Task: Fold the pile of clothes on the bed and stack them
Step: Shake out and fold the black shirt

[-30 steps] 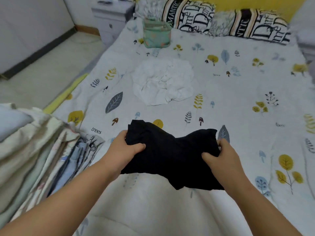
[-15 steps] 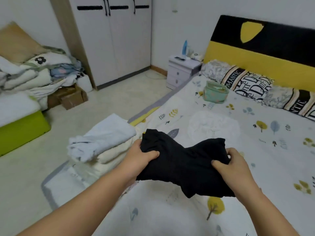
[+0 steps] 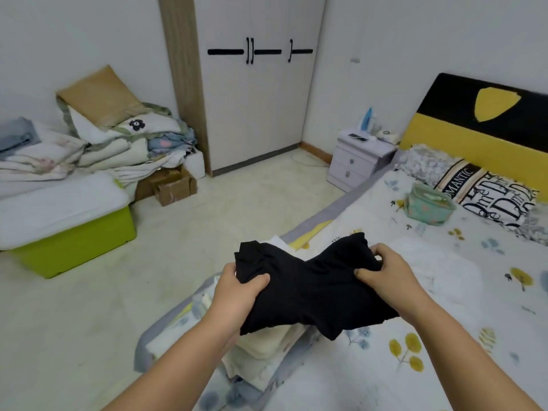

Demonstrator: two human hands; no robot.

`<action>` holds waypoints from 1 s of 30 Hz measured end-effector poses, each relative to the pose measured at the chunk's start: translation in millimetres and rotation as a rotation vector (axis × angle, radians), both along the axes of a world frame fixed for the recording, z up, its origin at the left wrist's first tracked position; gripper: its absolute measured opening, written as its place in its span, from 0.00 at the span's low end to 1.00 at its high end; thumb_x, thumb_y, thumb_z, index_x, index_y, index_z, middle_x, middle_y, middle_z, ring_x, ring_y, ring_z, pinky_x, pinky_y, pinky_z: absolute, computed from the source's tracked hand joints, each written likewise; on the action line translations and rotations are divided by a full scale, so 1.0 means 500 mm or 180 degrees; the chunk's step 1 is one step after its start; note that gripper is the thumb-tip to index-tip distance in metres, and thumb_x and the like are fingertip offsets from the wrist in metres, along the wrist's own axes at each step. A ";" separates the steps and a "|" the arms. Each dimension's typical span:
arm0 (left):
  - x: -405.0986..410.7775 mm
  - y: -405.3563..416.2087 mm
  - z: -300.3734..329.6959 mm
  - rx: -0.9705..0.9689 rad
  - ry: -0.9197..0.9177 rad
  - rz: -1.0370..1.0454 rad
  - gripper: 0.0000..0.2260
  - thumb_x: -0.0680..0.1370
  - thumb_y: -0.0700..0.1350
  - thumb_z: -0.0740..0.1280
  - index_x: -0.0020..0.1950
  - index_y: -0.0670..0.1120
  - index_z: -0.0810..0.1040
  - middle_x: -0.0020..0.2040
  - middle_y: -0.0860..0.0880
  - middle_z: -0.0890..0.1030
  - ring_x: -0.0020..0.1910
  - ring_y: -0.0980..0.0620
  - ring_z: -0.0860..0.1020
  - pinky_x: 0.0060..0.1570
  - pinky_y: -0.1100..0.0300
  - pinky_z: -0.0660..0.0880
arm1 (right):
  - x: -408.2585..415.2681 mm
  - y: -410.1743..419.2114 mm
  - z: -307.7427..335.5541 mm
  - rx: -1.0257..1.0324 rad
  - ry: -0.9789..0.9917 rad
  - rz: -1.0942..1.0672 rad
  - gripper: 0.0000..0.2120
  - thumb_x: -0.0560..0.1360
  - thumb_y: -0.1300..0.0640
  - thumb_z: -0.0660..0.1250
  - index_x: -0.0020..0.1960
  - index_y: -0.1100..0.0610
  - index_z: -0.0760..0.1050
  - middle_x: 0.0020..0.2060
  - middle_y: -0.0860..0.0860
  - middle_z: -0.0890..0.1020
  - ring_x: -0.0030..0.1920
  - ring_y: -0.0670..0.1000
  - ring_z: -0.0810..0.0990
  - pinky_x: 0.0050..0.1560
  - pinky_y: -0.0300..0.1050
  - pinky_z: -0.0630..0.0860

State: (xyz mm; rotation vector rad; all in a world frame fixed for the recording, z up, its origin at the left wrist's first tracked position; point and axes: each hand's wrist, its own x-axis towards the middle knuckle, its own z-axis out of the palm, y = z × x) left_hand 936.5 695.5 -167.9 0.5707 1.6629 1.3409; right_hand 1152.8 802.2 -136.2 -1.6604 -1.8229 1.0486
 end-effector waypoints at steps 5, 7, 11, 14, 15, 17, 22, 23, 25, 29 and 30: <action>-0.065 0.011 -0.016 0.0069 -0.0134 0.0221 0.15 0.75 0.43 0.68 0.59 0.48 0.70 0.51 0.51 0.78 0.49 0.51 0.78 0.47 0.54 0.76 | -0.086 0.062 -0.001 -0.0046 -0.0117 0.0070 0.09 0.70 0.63 0.69 0.48 0.57 0.72 0.42 0.57 0.80 0.43 0.58 0.79 0.42 0.47 0.74; -0.074 0.013 -0.024 0.0094 -0.0264 0.0317 0.14 0.75 0.43 0.68 0.58 0.49 0.69 0.52 0.51 0.78 0.50 0.52 0.77 0.45 0.56 0.76 | -0.111 0.087 -0.006 -0.0072 -0.0175 0.0087 0.10 0.70 0.63 0.70 0.49 0.57 0.72 0.44 0.58 0.80 0.45 0.58 0.79 0.44 0.48 0.75; -0.074 0.019 -0.036 0.0102 -0.0450 0.0557 0.15 0.75 0.43 0.68 0.58 0.51 0.68 0.53 0.52 0.76 0.54 0.49 0.76 0.56 0.50 0.75 | -0.154 0.144 -0.019 -0.0074 -0.0321 0.0259 0.09 0.70 0.64 0.70 0.48 0.57 0.73 0.43 0.57 0.80 0.43 0.56 0.78 0.41 0.45 0.73; -0.060 0.023 -0.050 0.0054 -0.0604 0.0844 0.17 0.75 0.42 0.68 0.58 0.53 0.66 0.52 0.54 0.75 0.53 0.49 0.76 0.58 0.48 0.74 | -0.191 0.195 -0.035 -0.0059 -0.0520 0.0466 0.09 0.70 0.64 0.70 0.47 0.56 0.73 0.44 0.57 0.80 0.45 0.56 0.78 0.46 0.48 0.75; -0.054 0.027 -0.054 0.0026 -0.0597 0.0940 0.17 0.74 0.42 0.69 0.58 0.52 0.66 0.51 0.54 0.75 0.53 0.49 0.76 0.58 0.48 0.74 | -0.202 0.213 -0.042 -0.0042 -0.0583 0.0535 0.09 0.70 0.63 0.70 0.47 0.55 0.73 0.44 0.56 0.80 0.45 0.56 0.78 0.47 0.48 0.75; -0.043 0.035 -0.065 -0.0039 -0.0525 0.1108 0.18 0.73 0.41 0.70 0.57 0.52 0.65 0.49 0.55 0.75 0.51 0.49 0.75 0.57 0.50 0.73 | -0.225 0.245 -0.058 -0.0016 -0.0659 0.0688 0.09 0.70 0.64 0.70 0.44 0.53 0.72 0.43 0.54 0.79 0.44 0.55 0.77 0.43 0.45 0.74; -0.028 0.047 -0.102 -0.0433 -0.0281 0.1100 0.21 0.71 0.40 0.72 0.58 0.45 0.64 0.47 0.51 0.74 0.45 0.51 0.73 0.50 0.57 0.69 | -0.279 0.294 -0.135 0.0092 -0.0853 0.0855 0.10 0.71 0.63 0.70 0.43 0.51 0.70 0.43 0.52 0.79 0.46 0.55 0.76 0.45 0.45 0.71; -0.029 0.047 -0.113 -0.0554 -0.0297 0.1051 0.23 0.71 0.40 0.72 0.60 0.42 0.64 0.50 0.49 0.74 0.48 0.49 0.74 0.51 0.56 0.69 | -0.288 0.296 -0.159 0.0121 -0.1028 0.0861 0.10 0.71 0.62 0.69 0.46 0.51 0.71 0.45 0.52 0.79 0.48 0.55 0.76 0.48 0.47 0.71; -0.033 0.049 -0.125 -0.0736 -0.0295 0.0947 0.25 0.71 0.40 0.73 0.62 0.39 0.64 0.54 0.44 0.73 0.52 0.45 0.73 0.53 0.56 0.68 | -0.302 0.295 -0.211 0.0104 -0.1328 0.0912 0.11 0.73 0.62 0.66 0.53 0.52 0.72 0.49 0.53 0.79 0.52 0.56 0.77 0.51 0.49 0.72; -0.044 0.050 -0.140 -0.0737 -0.0146 0.0992 0.20 0.71 0.37 0.72 0.57 0.40 0.66 0.46 0.44 0.78 0.42 0.49 0.74 0.45 0.59 0.69 | -0.311 0.295 -0.270 0.0167 -0.1412 0.0768 0.13 0.75 0.61 0.63 0.59 0.56 0.69 0.51 0.56 0.79 0.52 0.59 0.76 0.48 0.47 0.71; -0.045 0.048 -0.142 -0.0718 -0.0082 0.1085 0.19 0.71 0.37 0.72 0.57 0.41 0.67 0.42 0.46 0.79 0.39 0.52 0.75 0.41 0.62 0.70 | -0.312 0.296 -0.273 0.0259 -0.1176 0.0586 0.13 0.75 0.61 0.64 0.59 0.56 0.70 0.50 0.57 0.80 0.51 0.59 0.77 0.46 0.46 0.70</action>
